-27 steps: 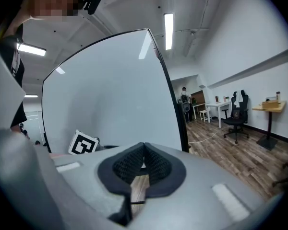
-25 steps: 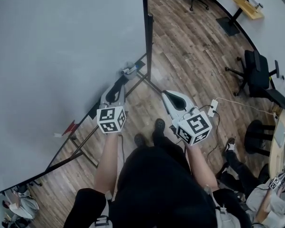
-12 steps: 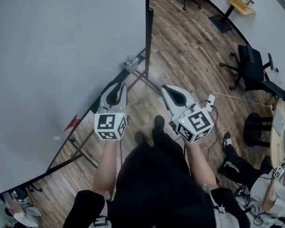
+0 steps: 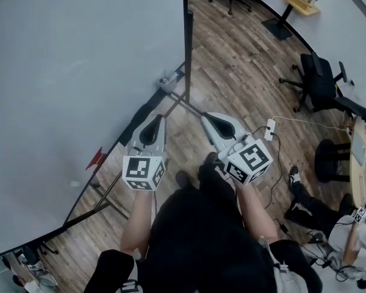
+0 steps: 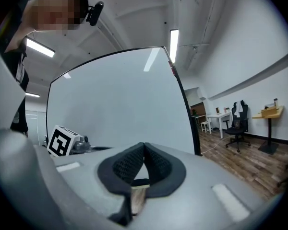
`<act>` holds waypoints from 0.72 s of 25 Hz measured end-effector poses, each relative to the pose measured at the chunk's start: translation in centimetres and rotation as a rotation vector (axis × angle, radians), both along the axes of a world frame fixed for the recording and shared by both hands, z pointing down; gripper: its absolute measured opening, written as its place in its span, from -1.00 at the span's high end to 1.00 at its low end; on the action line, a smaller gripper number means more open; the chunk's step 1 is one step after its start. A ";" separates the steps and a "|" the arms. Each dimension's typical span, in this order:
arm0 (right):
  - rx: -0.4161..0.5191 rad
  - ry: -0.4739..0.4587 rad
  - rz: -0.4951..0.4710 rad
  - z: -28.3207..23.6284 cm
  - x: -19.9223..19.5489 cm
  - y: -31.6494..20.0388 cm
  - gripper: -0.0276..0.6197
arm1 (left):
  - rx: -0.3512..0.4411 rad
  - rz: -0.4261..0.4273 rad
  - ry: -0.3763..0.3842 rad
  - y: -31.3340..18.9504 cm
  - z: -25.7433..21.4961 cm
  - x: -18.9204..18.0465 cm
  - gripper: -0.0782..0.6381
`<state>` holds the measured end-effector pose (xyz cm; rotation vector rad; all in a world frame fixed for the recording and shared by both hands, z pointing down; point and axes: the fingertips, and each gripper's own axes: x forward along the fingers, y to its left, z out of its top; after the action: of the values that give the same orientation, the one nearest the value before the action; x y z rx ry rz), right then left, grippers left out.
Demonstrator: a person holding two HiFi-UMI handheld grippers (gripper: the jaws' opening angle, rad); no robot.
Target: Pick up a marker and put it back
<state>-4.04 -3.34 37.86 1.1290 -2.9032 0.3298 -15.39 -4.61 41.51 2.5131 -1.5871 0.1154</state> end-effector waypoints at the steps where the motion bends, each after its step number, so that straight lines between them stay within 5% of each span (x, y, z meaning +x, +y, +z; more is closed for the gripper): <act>1: 0.003 0.005 -0.005 0.1 -0.2 0.1 0.91 | 0.002 0.004 0.004 0.2 -0.2 0.1 0.73; 18: 0.015 0.090 -0.030 1.5 -1.8 0.5 0.91 | 0.000 0.014 0.030 0.8 -0.3 -0.2 0.75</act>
<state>-5.89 -2.89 39.39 1.0718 -2.8461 0.2501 -15.55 -3.85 41.19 2.5140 -1.5584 0.0793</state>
